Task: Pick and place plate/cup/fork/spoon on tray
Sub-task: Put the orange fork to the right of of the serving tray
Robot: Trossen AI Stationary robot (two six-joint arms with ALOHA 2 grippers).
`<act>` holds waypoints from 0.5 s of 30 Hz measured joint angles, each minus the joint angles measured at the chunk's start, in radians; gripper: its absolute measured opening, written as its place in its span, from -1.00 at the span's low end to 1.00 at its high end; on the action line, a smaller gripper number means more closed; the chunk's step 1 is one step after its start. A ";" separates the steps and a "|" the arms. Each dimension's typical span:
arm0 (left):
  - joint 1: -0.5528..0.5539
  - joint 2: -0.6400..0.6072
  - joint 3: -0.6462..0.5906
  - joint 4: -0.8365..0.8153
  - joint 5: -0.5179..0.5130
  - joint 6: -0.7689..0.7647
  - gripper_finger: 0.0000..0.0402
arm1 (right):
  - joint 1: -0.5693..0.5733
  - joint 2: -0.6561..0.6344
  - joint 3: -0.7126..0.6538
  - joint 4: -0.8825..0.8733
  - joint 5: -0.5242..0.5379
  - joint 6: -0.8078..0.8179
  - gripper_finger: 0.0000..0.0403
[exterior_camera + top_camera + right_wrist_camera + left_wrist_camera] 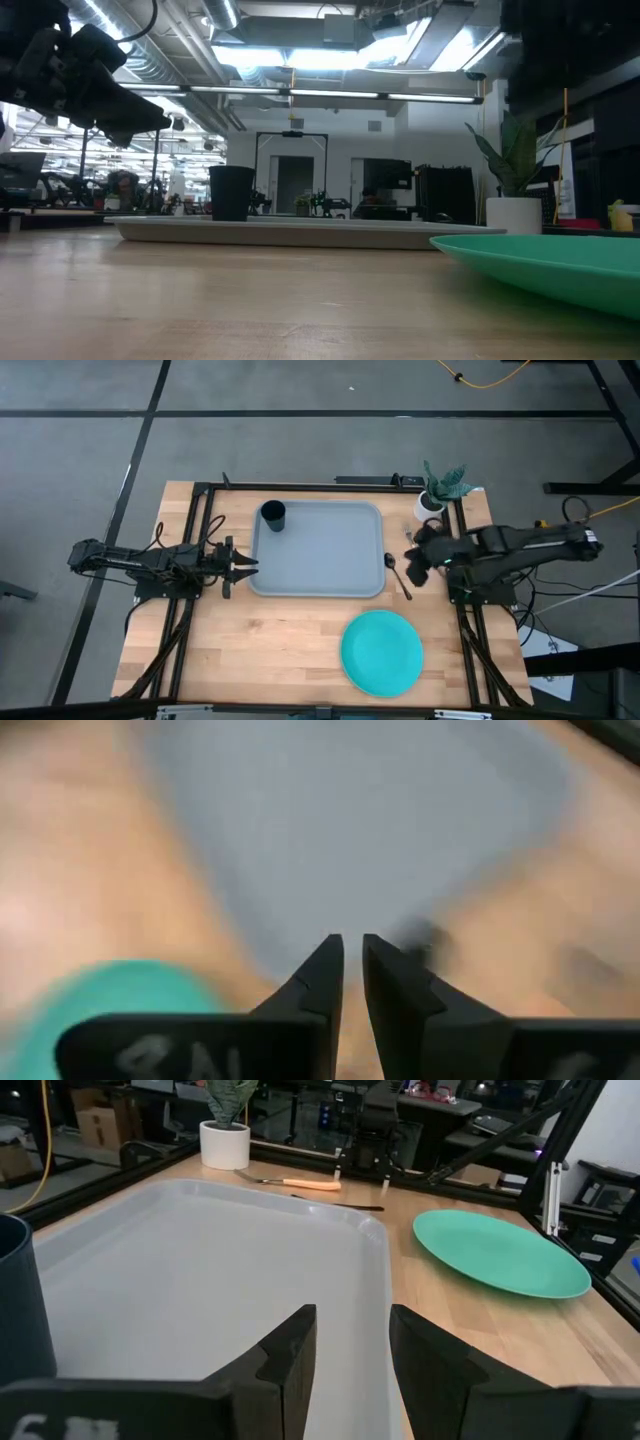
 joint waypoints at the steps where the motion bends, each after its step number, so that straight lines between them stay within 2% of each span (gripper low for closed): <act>1: 0.000 0.000 0.000 0.000 0.000 0.000 -0.39 | 0.000 0.039 0.017 -0.082 0.055 0.059 -0.76; 4: 0.000 0.000 0.000 0.000 0.000 0.000 -0.39 | -0.003 0.126 0.017 -0.240 0.149 0.234 -0.76; 8: 0.000 0.000 0.000 0.000 0.000 0.000 -0.39 | -0.022 0.198 -0.029 -0.299 0.073 0.373 -0.76; 11: 0.000 0.000 0.000 0.000 0.000 0.000 -0.39 | -0.046 0.226 -0.063 -0.280 0.015 0.363 -0.76; 15: 0.000 0.000 0.000 0.000 0.000 0.000 -0.39 | -0.080 0.236 -0.082 -0.280 0.011 0.352 -0.76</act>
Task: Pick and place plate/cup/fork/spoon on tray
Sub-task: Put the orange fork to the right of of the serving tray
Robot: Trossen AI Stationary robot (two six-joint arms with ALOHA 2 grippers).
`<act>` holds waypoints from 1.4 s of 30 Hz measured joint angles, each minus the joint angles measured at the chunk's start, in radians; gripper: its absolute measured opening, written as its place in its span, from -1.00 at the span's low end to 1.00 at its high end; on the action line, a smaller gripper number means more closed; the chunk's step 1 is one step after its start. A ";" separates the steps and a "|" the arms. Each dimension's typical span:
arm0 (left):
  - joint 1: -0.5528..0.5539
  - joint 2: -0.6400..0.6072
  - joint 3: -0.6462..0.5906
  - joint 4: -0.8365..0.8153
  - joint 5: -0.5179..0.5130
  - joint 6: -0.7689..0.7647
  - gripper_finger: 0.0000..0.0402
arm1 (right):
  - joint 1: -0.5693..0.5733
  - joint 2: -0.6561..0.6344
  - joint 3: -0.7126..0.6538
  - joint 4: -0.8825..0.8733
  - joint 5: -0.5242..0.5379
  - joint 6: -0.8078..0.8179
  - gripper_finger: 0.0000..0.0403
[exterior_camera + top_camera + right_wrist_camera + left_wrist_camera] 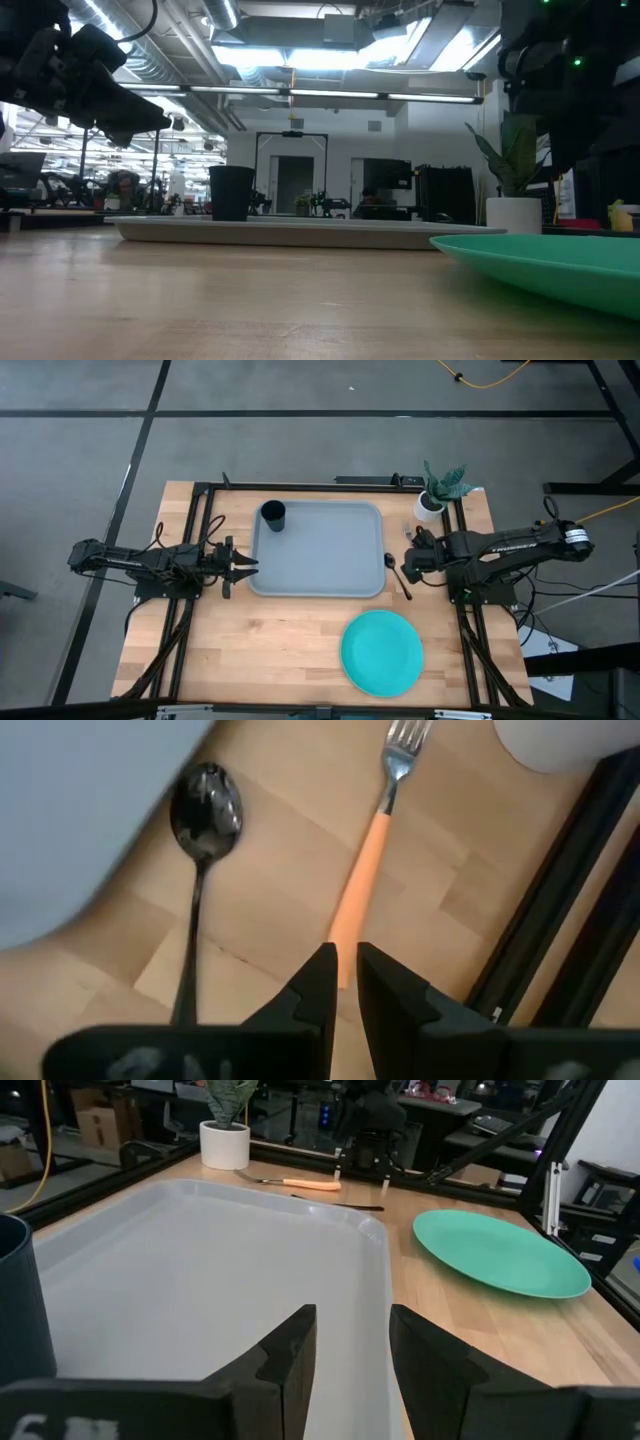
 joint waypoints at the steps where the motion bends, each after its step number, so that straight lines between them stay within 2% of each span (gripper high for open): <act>1: 0.000 0.000 0.000 0.000 0.000 0.000 -0.39 | -0.004 0.000 0.000 0.002 -0.003 0.004 -0.76; 6: 0.000 0.000 0.000 0.000 0.000 0.000 -0.39 | -0.007 0.000 0.000 0.049 -0.052 0.026 -0.76; 14: 0.000 0.000 0.000 0.000 0.000 0.000 -0.39 | -0.007 0.000 0.000 0.177 -0.052 -0.004 -0.76; 20: 0.000 0.000 0.000 0.000 0.000 0.000 -0.39 | -0.007 0.000 0.000 0.185 -0.051 -0.049 -0.76; 25: 0.000 0.000 0.000 0.000 0.000 0.000 -0.39 | -0.007 0.002 -0.001 0.182 -0.020 -0.107 -0.76; 31: 0.000 0.000 0.000 0.000 0.000 0.000 -0.39 | -0.007 0.003 -0.002 0.180 0.033 -0.048 -0.75; 38: 0.000 0.000 0.000 0.000 0.000 0.000 -0.39 | -0.007 0.003 -0.050 0.226 0.031 -0.025 -0.62; 42: 0.000 0.000 0.000 0.000 0.000 0.000 -0.39 | -0.007 0.001 -0.090 0.245 -0.004 -0.001 -0.51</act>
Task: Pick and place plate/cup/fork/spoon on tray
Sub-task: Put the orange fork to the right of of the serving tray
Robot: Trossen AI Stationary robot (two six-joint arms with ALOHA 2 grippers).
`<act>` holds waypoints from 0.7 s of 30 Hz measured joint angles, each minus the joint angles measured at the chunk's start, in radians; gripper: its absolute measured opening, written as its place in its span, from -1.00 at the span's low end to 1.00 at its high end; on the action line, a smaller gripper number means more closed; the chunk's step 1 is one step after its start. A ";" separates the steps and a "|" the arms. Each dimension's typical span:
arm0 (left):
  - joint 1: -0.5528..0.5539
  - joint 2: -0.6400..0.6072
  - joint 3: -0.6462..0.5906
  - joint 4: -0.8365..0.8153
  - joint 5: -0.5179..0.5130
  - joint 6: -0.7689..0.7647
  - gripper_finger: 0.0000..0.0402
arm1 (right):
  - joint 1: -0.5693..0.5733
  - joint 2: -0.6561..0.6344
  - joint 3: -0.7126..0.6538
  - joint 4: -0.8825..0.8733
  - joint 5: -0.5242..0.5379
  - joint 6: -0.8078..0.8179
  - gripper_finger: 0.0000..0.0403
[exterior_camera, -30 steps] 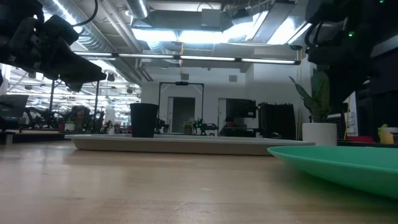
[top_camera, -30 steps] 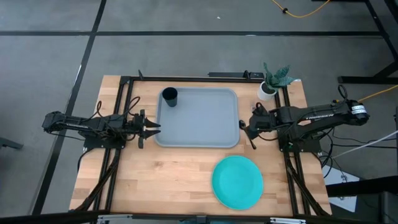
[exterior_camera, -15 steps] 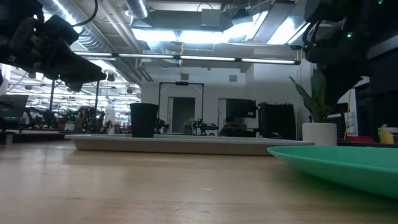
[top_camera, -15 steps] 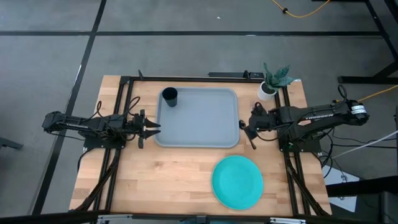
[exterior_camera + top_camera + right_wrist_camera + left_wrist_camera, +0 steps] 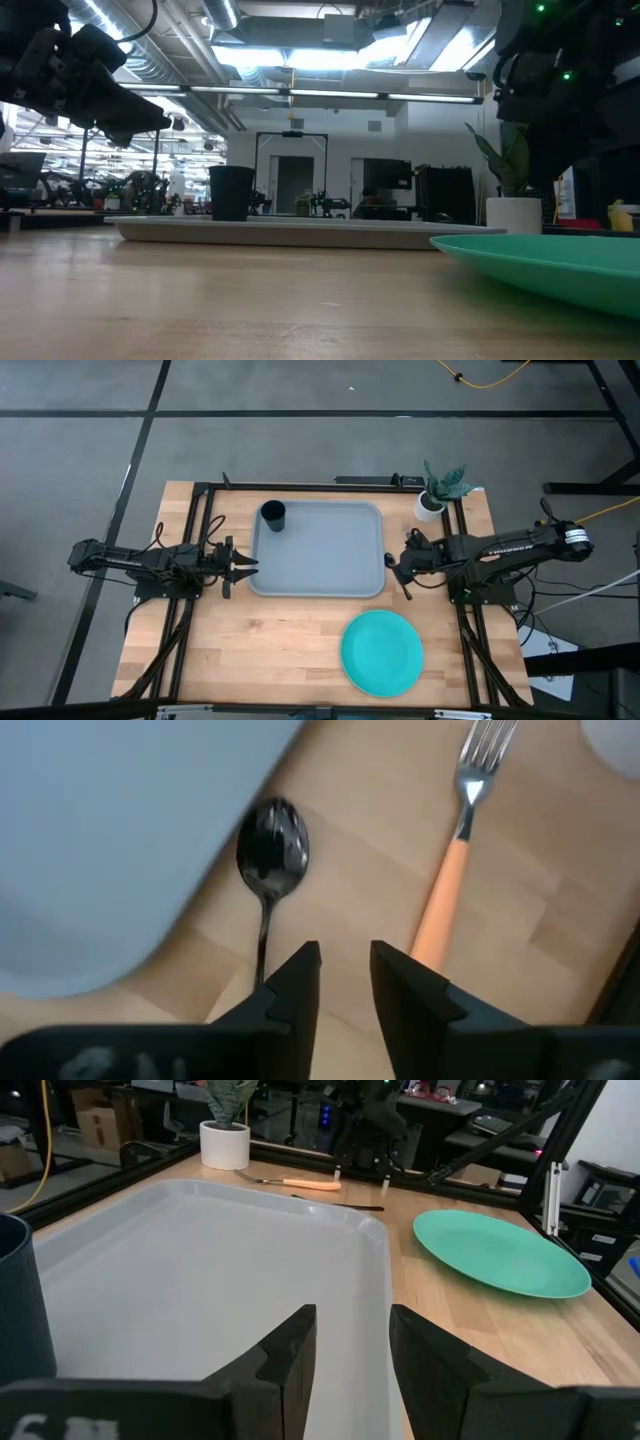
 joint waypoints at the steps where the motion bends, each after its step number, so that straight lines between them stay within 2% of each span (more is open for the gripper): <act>1: 0.000 0.000 0.000 0.000 0.000 0.000 -0.39 | 0.000 0.000 -0.005 0.004 -0.007 0.003 -0.48; 11: 0.000 0.000 0.000 0.000 0.000 0.000 -0.39 | 0.000 0.000 -0.007 0.066 -0.041 -0.076 -0.27; 21: 0.000 0.000 0.000 0.000 0.000 0.000 -0.39 | 0.000 0.000 -0.007 0.052 -0.043 -0.081 -0.25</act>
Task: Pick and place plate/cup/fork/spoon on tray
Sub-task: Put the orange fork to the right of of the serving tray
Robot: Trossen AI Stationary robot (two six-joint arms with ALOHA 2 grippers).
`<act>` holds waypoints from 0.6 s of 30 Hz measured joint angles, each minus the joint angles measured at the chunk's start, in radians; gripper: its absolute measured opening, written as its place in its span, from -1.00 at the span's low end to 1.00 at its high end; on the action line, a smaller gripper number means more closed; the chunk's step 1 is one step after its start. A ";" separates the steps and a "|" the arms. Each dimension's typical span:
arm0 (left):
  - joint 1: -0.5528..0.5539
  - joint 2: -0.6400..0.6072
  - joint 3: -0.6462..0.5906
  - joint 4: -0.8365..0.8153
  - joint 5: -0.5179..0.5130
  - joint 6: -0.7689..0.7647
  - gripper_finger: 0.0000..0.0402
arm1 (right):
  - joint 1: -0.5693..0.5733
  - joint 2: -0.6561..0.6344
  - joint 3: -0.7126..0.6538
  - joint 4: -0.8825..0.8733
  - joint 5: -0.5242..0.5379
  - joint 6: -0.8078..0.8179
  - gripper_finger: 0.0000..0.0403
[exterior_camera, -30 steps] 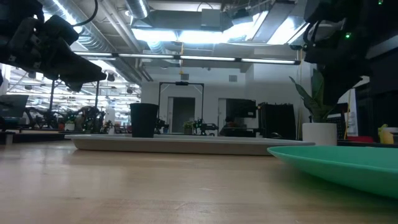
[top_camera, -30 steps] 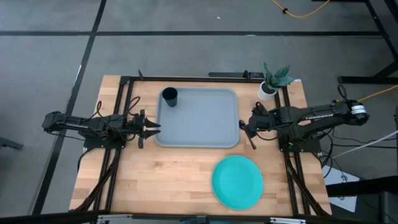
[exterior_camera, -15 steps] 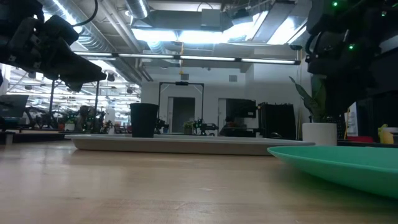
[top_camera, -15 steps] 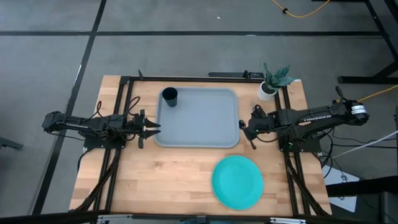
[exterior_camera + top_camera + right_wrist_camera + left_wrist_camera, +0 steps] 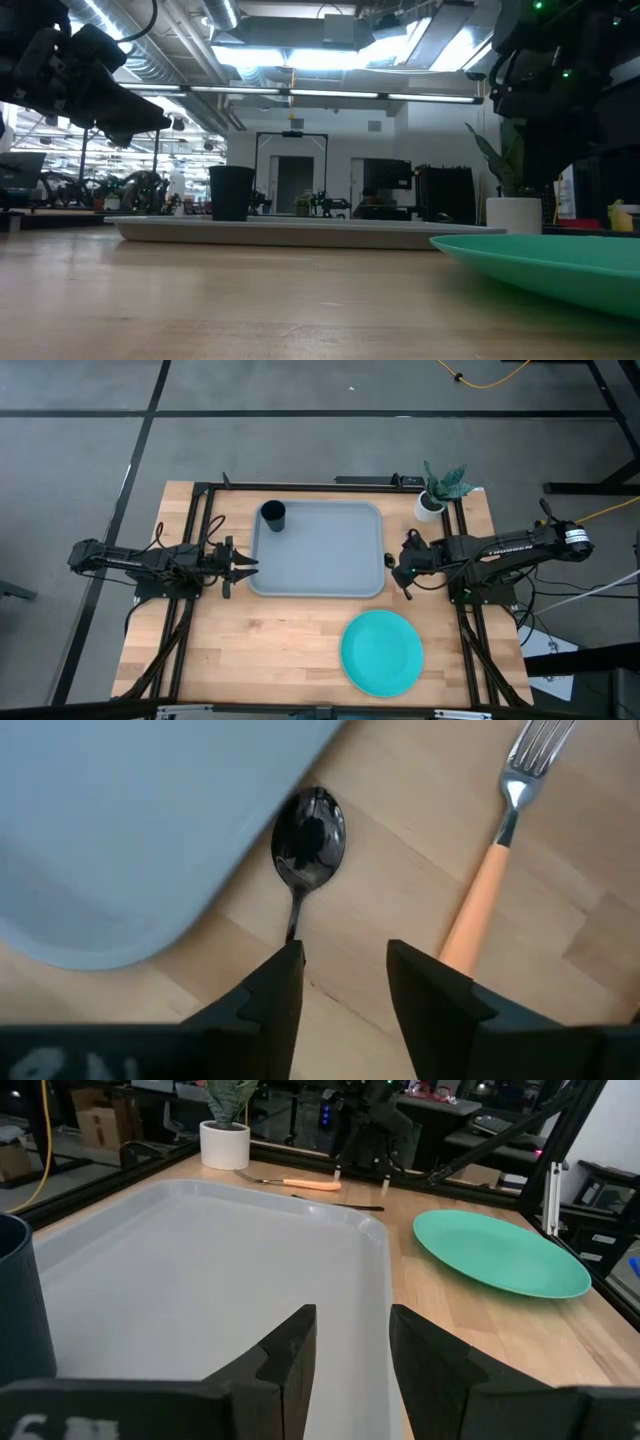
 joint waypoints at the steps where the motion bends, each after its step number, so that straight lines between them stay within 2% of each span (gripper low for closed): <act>1: 0.000 0.000 0.000 0.000 0.000 0.000 -0.39 | 0.000 0.000 0.000 0.002 0.000 0.000 -0.25; 9: 0.000 0.000 0.000 0.000 0.000 0.000 -0.39 | -0.005 -0.005 -0.008 -0.023 0.002 0.005 -0.25; 18: 0.000 0.000 0.000 0.000 0.000 0.000 -0.39 | -0.115 -0.059 -0.154 0.055 -0.056 0.007 -0.25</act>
